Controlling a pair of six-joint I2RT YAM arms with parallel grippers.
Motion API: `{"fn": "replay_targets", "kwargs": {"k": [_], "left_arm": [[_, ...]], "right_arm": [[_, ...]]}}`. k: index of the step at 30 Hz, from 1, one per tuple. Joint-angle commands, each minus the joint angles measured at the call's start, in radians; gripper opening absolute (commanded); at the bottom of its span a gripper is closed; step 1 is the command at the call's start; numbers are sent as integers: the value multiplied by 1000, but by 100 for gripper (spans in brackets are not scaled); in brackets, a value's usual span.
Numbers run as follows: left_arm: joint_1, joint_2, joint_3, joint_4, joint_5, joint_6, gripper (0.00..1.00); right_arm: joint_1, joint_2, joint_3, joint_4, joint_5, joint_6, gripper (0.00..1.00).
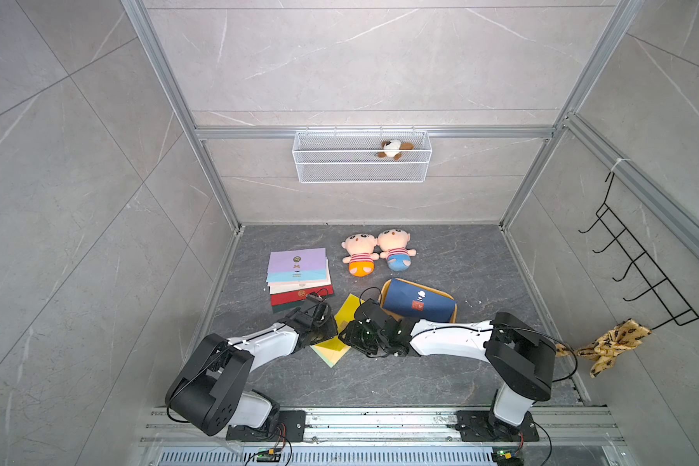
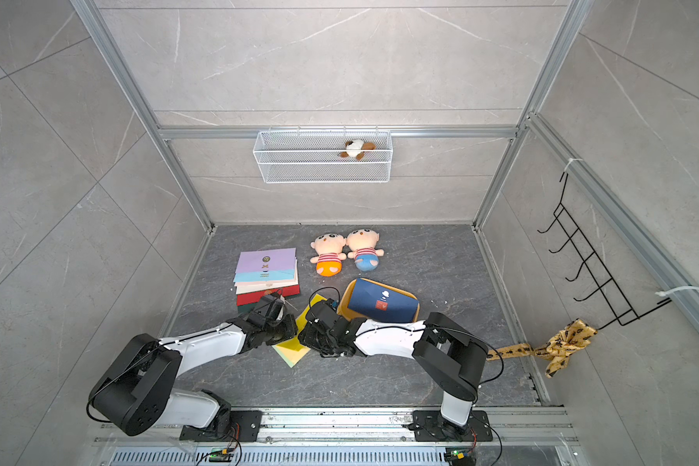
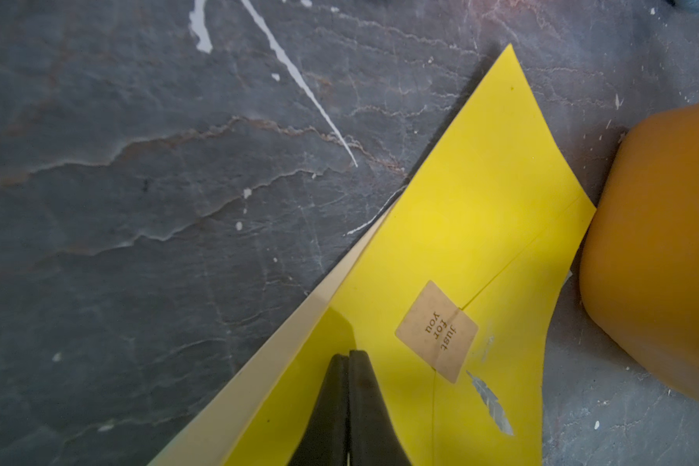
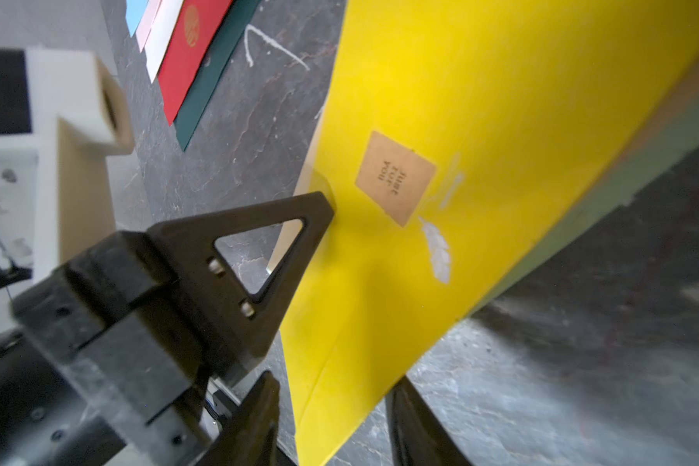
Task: Put the sealed envelopes into the storage box
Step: Pick up the envelope from the center of the board.
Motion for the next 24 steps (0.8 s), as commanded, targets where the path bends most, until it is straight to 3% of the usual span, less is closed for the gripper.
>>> {"fn": "replay_targets", "kwargs": {"k": [1,8,16,22,24], "left_arm": [[-5,-11,-33,-89,16,-14,7],[-5,-29,-55,-83,21,-22,7],[-5,-49,-77,-77,18,-32,8],[-5,-87,-72,-97,5,-37,12],[-4,-110,-67,-107,-7,-43,20]], "right_arm": [[-10,22,-43,97,23,112,46],[-12,63,-79,234,11,196,39],[-15,59,-81,265,43,206,17],[-19,43,-61,242,33,197,15],[-20,29,-46,192,33,197,15]]}}
